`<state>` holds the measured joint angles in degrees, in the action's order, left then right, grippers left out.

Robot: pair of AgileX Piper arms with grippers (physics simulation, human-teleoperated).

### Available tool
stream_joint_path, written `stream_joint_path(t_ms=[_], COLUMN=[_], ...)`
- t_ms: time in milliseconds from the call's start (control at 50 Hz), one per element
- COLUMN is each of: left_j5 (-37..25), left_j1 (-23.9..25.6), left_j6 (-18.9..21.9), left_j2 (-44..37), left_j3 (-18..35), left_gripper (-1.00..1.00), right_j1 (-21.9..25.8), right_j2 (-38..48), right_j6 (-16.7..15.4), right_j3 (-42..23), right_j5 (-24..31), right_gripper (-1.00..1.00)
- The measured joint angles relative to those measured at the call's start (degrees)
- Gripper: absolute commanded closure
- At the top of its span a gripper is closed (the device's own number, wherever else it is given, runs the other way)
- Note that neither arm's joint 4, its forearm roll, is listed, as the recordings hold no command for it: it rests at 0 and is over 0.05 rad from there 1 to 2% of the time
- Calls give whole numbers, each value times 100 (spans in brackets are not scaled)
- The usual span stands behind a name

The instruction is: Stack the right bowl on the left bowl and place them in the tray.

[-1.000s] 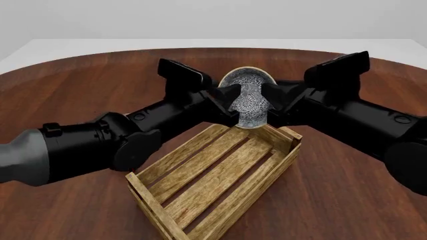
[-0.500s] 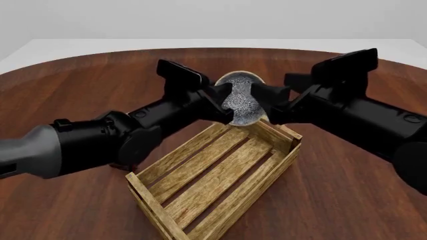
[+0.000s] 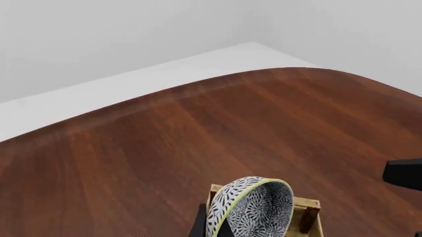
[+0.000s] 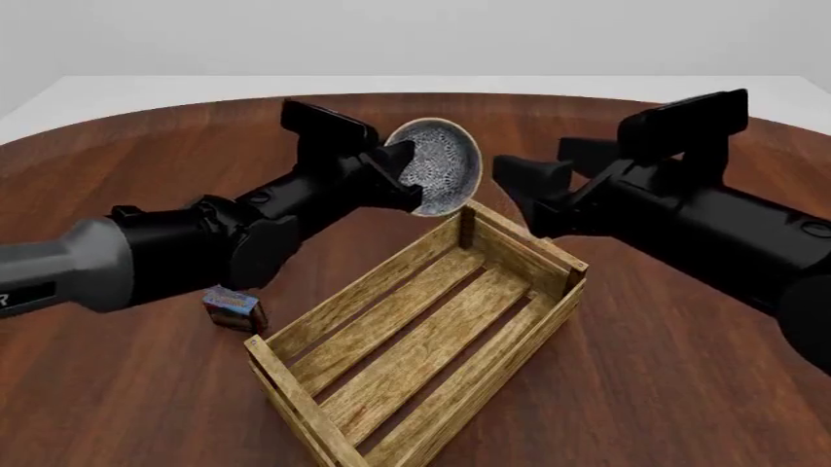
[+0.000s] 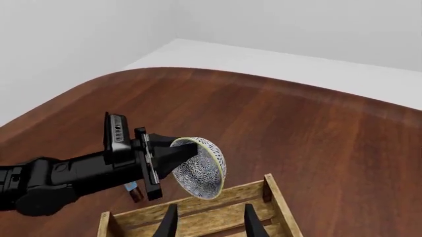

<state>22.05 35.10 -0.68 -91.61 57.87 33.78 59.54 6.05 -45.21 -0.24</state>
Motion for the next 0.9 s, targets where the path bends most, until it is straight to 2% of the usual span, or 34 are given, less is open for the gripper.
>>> stream_joint_path(t_ms=[400, 900], left_j5=[-214, -1092], left_j1=[-419, -984], left_j6=[315, 876], left_j2=[460, 1273], left_j3=[-274, -481], left_gripper=[100, 100], right_j1=[-12, -32], right_j2=[-29, -181], right_j6=[-12, 17], right_j3=[0, 6], right_j5=[7, 95], right_gripper=[-100, -100])
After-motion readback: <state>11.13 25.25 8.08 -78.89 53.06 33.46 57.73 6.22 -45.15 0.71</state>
